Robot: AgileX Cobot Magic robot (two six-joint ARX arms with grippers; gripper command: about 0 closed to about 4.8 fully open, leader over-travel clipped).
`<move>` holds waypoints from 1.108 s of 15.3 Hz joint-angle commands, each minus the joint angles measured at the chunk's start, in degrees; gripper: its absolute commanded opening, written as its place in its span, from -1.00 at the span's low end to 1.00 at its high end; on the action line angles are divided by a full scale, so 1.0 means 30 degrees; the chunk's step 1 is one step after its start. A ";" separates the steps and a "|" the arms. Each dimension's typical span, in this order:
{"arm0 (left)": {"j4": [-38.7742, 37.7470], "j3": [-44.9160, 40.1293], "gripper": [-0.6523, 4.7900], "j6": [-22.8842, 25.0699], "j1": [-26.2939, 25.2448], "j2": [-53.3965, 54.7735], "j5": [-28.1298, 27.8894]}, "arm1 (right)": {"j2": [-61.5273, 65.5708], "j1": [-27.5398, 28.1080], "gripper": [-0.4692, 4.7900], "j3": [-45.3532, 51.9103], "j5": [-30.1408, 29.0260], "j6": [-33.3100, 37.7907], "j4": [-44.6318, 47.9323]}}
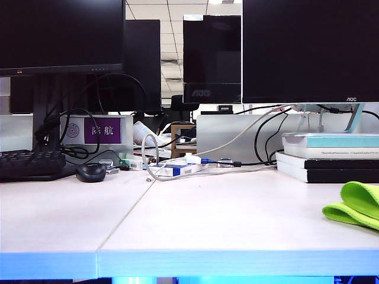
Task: Wipe the table from left to right using the rag.
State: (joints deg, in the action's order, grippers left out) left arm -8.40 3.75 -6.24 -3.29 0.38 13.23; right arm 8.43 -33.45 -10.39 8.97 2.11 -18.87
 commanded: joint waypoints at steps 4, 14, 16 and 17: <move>-0.0313 -0.1093 -0.78 0.3687 0.2565 -0.0117 -0.3993 | -0.0036 -0.0007 -0.82 -0.0102 -0.0015 0.0080 0.0226; -0.0648 -0.1093 -0.77 0.1887 0.0809 -0.0109 -0.5748 | -0.0044 -0.0007 -0.82 -0.0102 -0.0015 0.0080 0.0226; -0.0612 -0.1093 -0.77 0.1872 0.0787 -0.0109 -0.5770 | -0.0044 -0.0007 -0.82 -0.0102 -0.0015 0.0080 0.0219; -0.0605 -0.1093 -0.77 0.1858 0.0787 -0.0109 -0.5668 | -0.0051 -0.0007 -0.82 -0.0102 -0.0015 0.0080 0.0219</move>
State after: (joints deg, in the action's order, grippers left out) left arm -9.58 0.58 -0.32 -0.86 0.14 -3.68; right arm 8.36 -33.45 -10.39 8.93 2.11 -18.96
